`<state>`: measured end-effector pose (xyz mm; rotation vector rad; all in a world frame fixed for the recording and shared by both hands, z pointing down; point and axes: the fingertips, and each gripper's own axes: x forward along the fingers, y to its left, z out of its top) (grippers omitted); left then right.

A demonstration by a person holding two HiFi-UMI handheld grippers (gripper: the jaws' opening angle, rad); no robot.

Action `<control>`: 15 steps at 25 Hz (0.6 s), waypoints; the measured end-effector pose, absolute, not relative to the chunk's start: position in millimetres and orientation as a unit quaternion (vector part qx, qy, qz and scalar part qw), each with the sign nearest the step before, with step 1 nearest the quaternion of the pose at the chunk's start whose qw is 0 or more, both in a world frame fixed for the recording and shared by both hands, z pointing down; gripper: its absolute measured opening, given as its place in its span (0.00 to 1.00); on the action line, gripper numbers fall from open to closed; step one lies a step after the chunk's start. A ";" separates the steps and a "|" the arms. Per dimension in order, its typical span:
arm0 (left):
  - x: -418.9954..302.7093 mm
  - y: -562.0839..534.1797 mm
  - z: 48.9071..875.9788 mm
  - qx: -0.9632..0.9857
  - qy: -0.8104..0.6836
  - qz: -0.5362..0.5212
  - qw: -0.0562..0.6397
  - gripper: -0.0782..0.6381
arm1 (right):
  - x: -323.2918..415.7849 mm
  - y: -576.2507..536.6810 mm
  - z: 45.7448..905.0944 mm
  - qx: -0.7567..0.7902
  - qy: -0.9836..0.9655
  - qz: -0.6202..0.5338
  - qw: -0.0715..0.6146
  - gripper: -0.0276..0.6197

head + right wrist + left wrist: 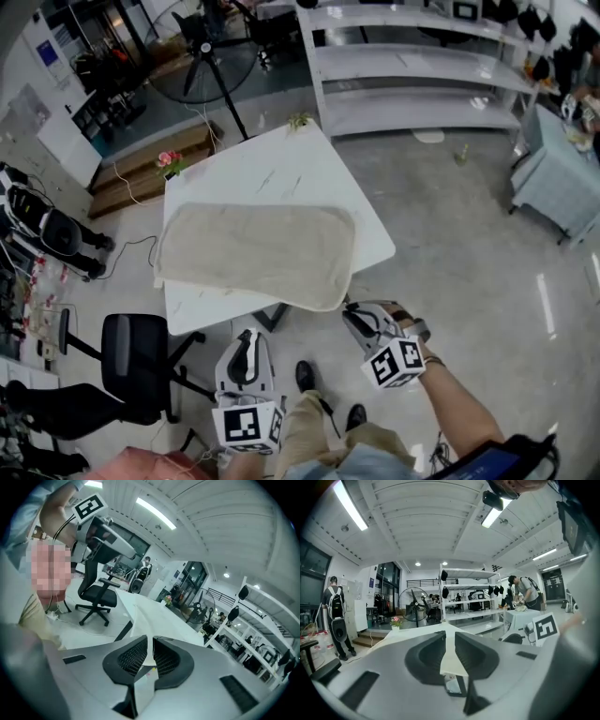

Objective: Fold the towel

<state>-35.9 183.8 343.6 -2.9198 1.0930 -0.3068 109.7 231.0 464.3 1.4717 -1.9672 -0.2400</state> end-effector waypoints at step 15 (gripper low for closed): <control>66.5 149.8 386.0 -0.933 0.344 -0.103 0.002 0.22 | 286.5 188.1 394.8 0.569 -0.737 -0.136 0.339 0.14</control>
